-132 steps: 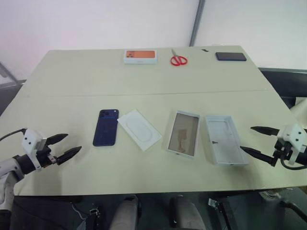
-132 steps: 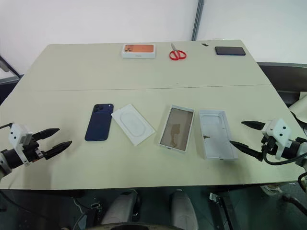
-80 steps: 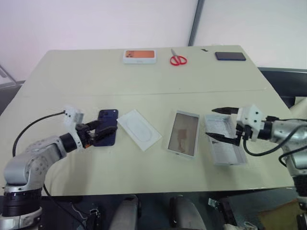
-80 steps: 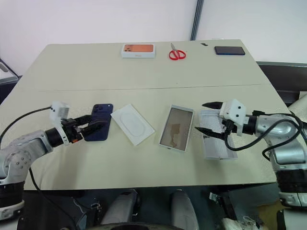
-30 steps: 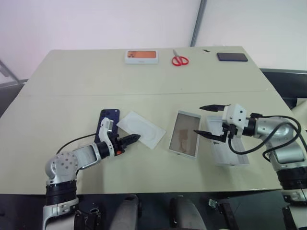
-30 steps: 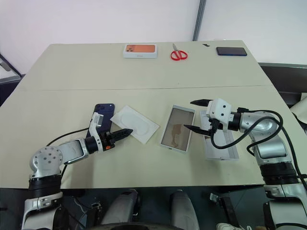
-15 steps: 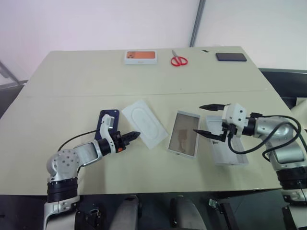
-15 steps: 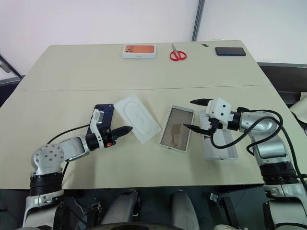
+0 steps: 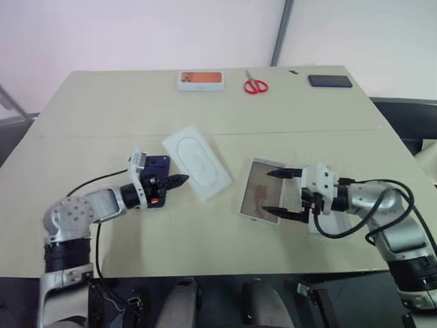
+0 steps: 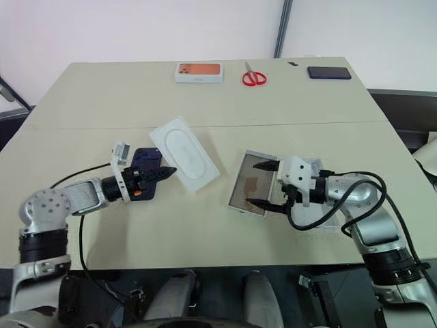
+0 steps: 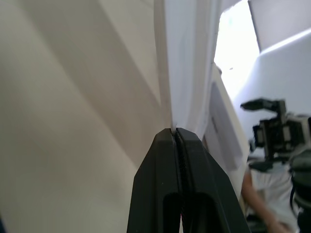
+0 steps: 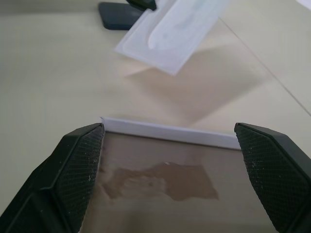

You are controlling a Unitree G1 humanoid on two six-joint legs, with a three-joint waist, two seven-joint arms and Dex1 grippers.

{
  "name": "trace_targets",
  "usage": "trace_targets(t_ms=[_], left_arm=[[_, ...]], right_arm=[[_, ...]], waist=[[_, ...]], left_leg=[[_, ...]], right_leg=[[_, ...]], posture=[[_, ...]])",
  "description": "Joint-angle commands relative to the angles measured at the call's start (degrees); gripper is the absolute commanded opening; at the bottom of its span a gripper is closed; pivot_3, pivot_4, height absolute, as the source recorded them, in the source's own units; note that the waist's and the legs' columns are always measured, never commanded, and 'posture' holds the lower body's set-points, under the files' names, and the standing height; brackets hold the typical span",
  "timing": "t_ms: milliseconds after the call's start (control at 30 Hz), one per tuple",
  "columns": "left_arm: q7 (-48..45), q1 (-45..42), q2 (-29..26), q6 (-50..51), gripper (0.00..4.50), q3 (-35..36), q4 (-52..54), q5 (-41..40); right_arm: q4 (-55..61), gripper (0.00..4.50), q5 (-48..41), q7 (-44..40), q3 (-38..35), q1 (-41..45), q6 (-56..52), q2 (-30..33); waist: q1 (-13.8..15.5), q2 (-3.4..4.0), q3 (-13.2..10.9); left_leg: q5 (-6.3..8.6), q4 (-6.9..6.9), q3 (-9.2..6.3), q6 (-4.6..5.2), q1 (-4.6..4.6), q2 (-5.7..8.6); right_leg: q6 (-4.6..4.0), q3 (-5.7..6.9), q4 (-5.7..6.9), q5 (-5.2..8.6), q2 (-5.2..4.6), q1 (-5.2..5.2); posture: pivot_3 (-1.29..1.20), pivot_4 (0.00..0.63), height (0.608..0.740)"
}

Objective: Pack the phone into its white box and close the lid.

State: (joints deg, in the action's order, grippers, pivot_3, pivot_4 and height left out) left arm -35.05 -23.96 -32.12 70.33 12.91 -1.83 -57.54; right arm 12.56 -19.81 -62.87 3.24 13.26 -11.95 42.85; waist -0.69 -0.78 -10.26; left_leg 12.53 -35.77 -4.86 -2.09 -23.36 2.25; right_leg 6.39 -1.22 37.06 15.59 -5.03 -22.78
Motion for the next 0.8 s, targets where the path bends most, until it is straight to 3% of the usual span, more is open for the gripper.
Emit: trace_targets(t_ms=[33,167,267,400,500,733,800], left_arm=[[-11.75,-1.73,-4.87,-7.34,0.02,-8.19,-1.20,7.43],[-19.41,-5.08,-6.79,-11.00,0.02,-12.01,-4.65,10.92],[-21.58,-8.11,-5.55,-10.84,0.02,-11.46,-8.45,11.14],[-24.30,-9.47,-5.42,-10.10,0.02,-12.88,-10.00,12.40],[-25.06,-10.28,-4.79,-8.41,0.00,-12.25,-10.82,11.74],[-25.25,-10.29,-4.41,-7.60,0.00,-11.98,-10.54,12.39],[-25.51,-10.09,-4.45,-7.63,0.00,-12.05,-10.15,12.43]], right_arm=[[4.76,4.50,-0.66,0.41,2.00,-1.49,-3.61,0.07],[5.37,4.50,1.03,0.85,3.97,-2.08,-4.49,0.02],[2.97,4.50,6.52,1.60,6.83,-2.04,-0.91,0.28],[1.52,4.50,7.22,1.56,7.72,-1.44,-1.38,-0.35],[-0.21,3.64,8.83,1.83,8.66,0.03,-1.14,-0.80],[-1.64,0.06,10.75,0.84,10.60,1.36,0.03,-1.42],[-1.79,0.06,10.15,0.84,10.32,1.73,-0.32,-2.11]], waist=[[0.04,0.01,0.00],[0.16,-0.03,-0.03],[0.12,-0.07,-0.05],[-0.14,-0.07,-0.05],[-0.22,-0.09,-0.07],[-0.09,-0.11,-0.08],[-0.08,-0.12,-0.08]], left_leg=[[0.00,0.03,0.00,0.00,0.00,0.00],[0.00,0.04,0.00,-0.01,-0.03,-0.02],[0.00,0.03,-0.02,0.00,-0.05,-0.02],[0.00,0.05,0.00,0.00,-0.05,-0.02],[0.00,0.06,0.01,0.00,-0.05,-0.04],[-0.01,0.05,-0.01,0.00,-0.05,-0.05],[-0.01,0.05,-0.01,0.00,-0.05,-0.04]], right_leg=[[-0.07,-0.02,0.00,0.04,-0.01,-0.02],[-0.22,-0.02,-0.07,0.12,-0.04,-0.03],[-0.21,-0.01,-0.07,0.11,-0.04,-0.04],[0.00,-0.01,-0.06,0.01,-0.04,-0.08],[0.02,-0.02,-0.02,0.00,-0.02,-0.11],[0.04,0.00,0.01,-0.01,0.00,-0.11],[0.04,0.00,0.01,-0.01,0.00,-0.11]], posture=[[0.00,0.150,0.740],[0.00,0.150,0.740],[0.00,0.150,0.740],[0.00,0.150,0.740],[0.00,0.150,0.740],[0.00,0.150,0.740],[0.00,0.150,0.740]])
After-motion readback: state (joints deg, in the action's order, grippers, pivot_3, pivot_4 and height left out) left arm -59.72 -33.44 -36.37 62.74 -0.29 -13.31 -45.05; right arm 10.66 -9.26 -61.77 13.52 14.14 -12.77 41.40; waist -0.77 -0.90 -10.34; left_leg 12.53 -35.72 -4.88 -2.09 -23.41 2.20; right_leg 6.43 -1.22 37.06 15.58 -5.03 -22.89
